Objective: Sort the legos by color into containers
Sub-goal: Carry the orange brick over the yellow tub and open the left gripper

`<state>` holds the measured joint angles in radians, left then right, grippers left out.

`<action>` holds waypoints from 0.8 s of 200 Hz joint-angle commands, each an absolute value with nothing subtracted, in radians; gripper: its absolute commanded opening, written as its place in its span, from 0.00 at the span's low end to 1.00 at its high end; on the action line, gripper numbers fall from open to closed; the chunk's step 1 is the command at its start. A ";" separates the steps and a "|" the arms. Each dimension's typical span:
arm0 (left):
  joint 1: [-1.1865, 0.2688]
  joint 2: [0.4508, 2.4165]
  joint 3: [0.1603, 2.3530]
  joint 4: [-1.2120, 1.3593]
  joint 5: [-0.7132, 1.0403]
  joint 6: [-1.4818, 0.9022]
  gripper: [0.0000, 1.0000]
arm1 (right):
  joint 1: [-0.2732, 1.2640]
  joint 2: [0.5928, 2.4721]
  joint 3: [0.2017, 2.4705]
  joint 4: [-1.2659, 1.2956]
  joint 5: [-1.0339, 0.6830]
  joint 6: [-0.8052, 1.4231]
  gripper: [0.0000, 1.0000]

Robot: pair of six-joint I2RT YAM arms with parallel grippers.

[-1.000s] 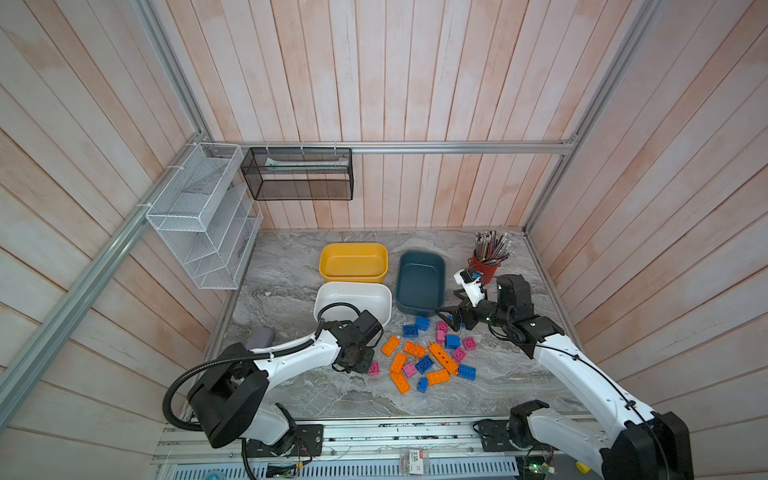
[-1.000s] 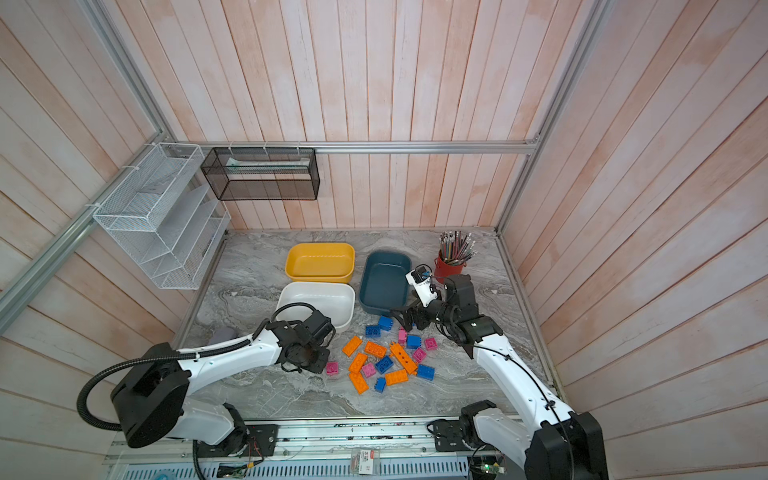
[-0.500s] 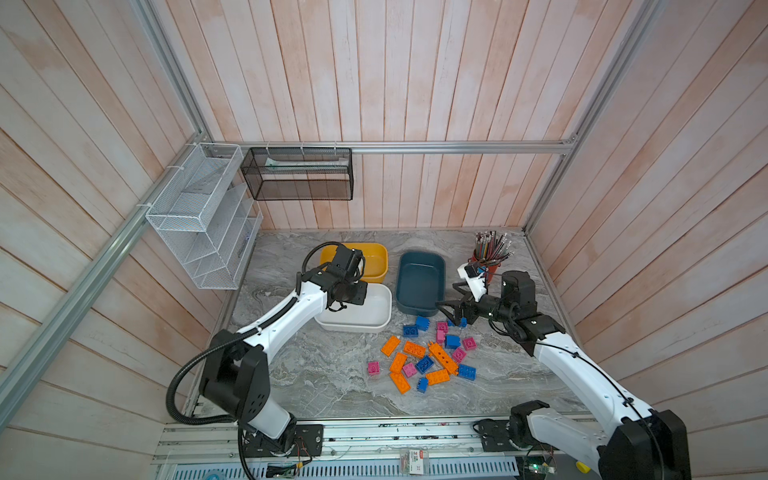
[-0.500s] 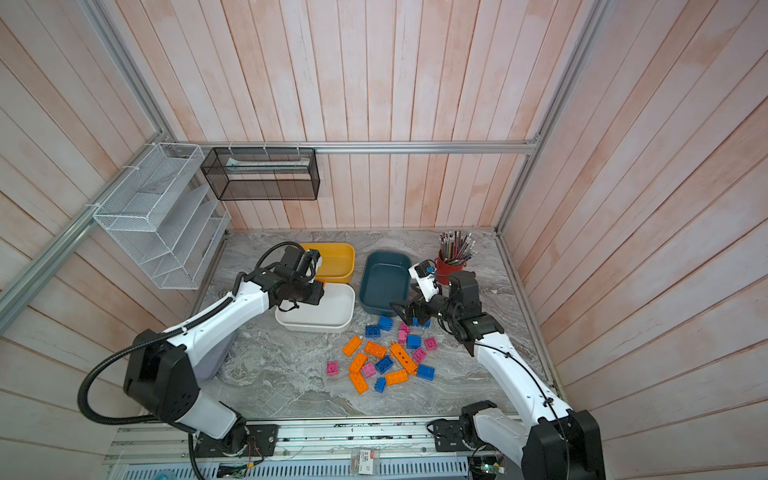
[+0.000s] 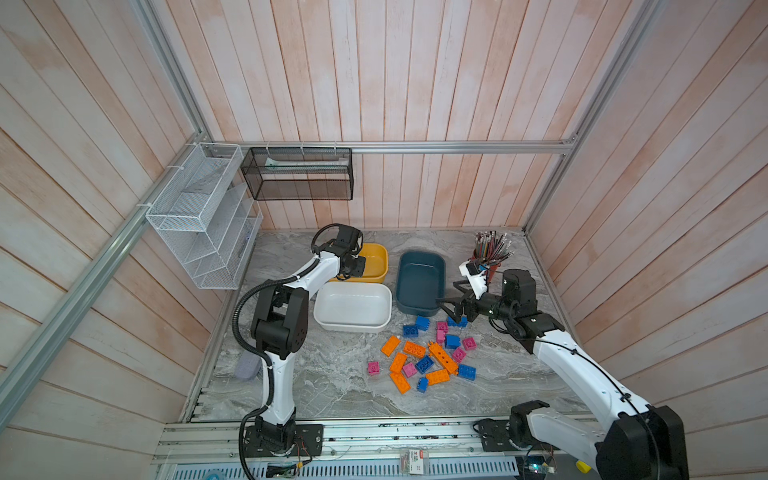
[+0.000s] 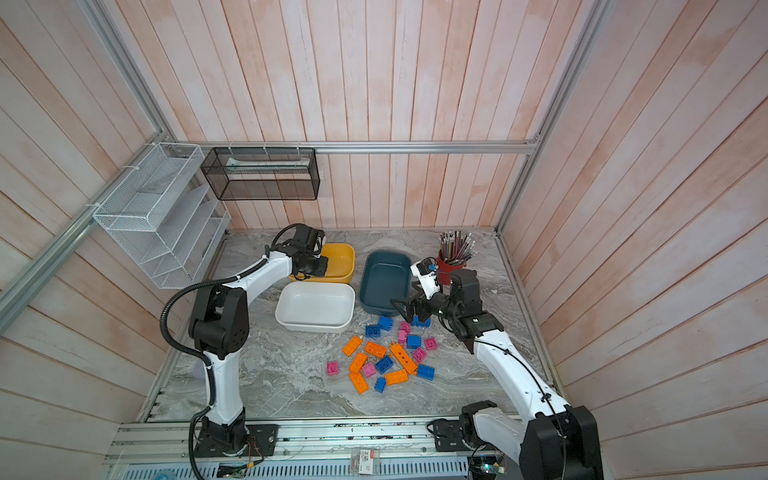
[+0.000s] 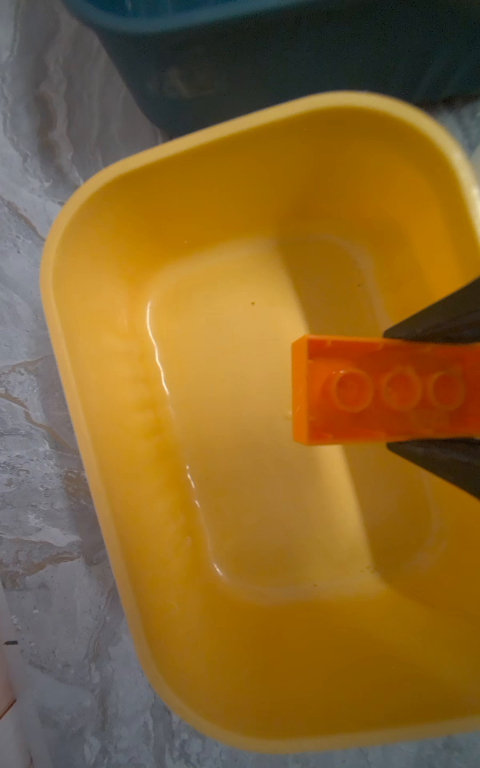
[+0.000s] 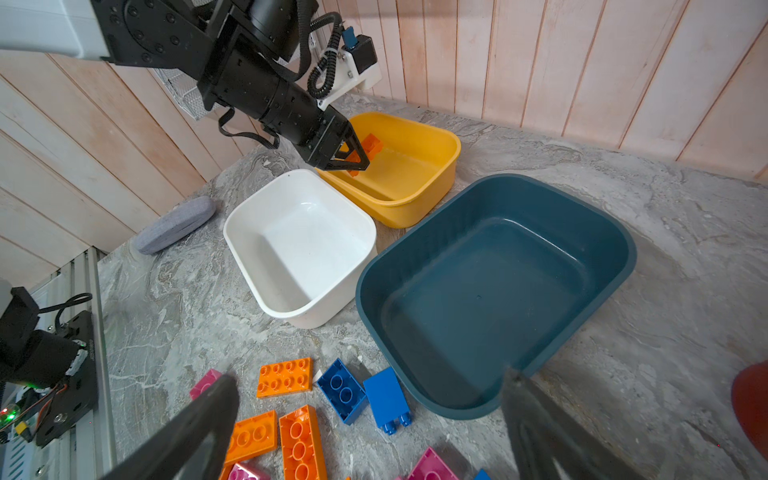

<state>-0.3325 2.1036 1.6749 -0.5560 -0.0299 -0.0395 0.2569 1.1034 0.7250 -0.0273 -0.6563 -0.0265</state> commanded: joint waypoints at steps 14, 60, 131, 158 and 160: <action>-0.321 2.180 1.722 -0.551 -0.016 -0.022 0.27 | 0.251 1.140 0.770 -0.016 -0.664 -0.020 0.98; -0.308 2.244 1.775 -0.563 -0.015 -0.015 0.34 | 0.251 1.191 0.793 -0.006 -0.678 -0.014 0.98; -0.303 2.134 1.775 -0.574 0.032 -0.024 0.68 | 0.252 1.194 0.810 -0.023 -0.669 -0.019 0.98; -0.344 1.958 1.664 -0.575 0.057 -0.041 0.78 | 0.251 1.182 0.817 -0.042 -0.666 -0.027 0.98; -0.350 1.940 1.648 -0.572 0.060 -0.041 0.79 | 0.251 1.182 0.816 -0.044 -0.667 -0.029 0.98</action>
